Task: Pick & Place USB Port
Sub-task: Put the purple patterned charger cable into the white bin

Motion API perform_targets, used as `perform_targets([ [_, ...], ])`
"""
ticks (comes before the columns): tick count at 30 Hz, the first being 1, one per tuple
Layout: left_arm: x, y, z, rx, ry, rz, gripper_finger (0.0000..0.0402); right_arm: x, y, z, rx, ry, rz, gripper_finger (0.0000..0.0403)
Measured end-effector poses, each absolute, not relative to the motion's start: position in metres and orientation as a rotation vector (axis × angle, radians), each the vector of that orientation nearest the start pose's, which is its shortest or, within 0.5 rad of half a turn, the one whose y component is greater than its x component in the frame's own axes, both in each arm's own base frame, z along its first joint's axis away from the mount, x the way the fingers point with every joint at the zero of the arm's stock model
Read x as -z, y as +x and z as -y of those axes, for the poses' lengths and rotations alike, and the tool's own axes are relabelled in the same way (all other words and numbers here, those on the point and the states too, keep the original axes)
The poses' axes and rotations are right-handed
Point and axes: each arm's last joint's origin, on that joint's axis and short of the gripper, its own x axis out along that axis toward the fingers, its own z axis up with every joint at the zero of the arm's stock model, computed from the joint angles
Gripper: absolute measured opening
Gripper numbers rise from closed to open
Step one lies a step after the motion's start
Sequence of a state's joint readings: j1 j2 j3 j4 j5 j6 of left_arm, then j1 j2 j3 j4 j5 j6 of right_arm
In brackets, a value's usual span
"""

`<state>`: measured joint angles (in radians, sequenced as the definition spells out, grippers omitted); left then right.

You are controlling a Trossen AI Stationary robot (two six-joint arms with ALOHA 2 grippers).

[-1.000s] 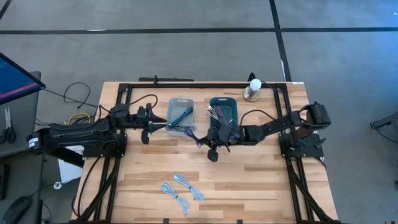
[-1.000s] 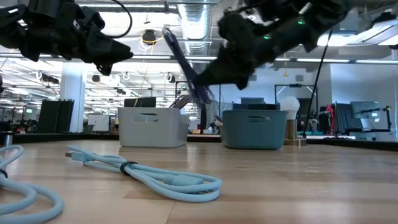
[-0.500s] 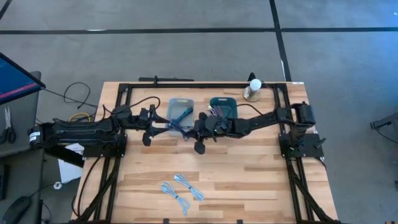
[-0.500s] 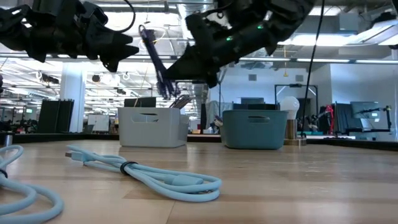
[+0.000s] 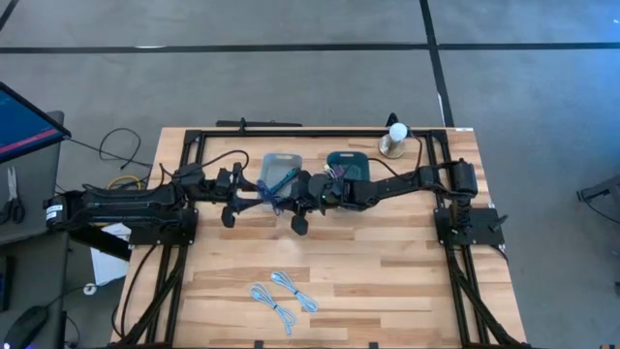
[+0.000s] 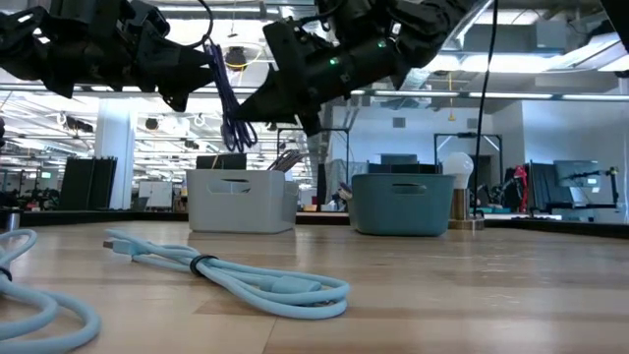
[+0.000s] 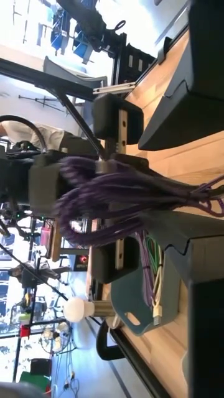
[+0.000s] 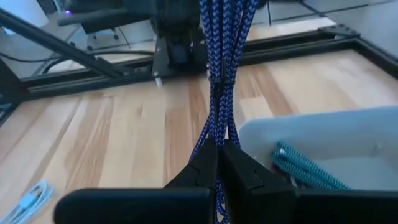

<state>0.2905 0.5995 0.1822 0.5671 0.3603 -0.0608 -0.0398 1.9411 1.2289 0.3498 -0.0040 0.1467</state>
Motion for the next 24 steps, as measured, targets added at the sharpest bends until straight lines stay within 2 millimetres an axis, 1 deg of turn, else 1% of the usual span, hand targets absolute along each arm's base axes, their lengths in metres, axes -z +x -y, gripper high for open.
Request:
perform_targets([
  [5,-0.223,0.141,-0.031,0.075,-0.017,0.146,0.0163,-0.215,0.436,0.024,0.074,0.155,-0.323,0.0],
  [17,-0.224,0.141,-0.031,0.078,-0.015,0.156,0.0159,-0.218,0.438,0.023,0.044,0.135,-0.33,0.0],
  [21,-0.224,0.141,-0.031,0.081,-0.013,0.16,0.0158,-0.219,0.438,0.022,-0.008,0.142,-0.321,0.0],
  [24,-0.224,0.141,-0.031,0.081,-0.012,0.163,0.0158,-0.219,0.438,0.021,-0.009,0.141,-0.319,0.0],
])
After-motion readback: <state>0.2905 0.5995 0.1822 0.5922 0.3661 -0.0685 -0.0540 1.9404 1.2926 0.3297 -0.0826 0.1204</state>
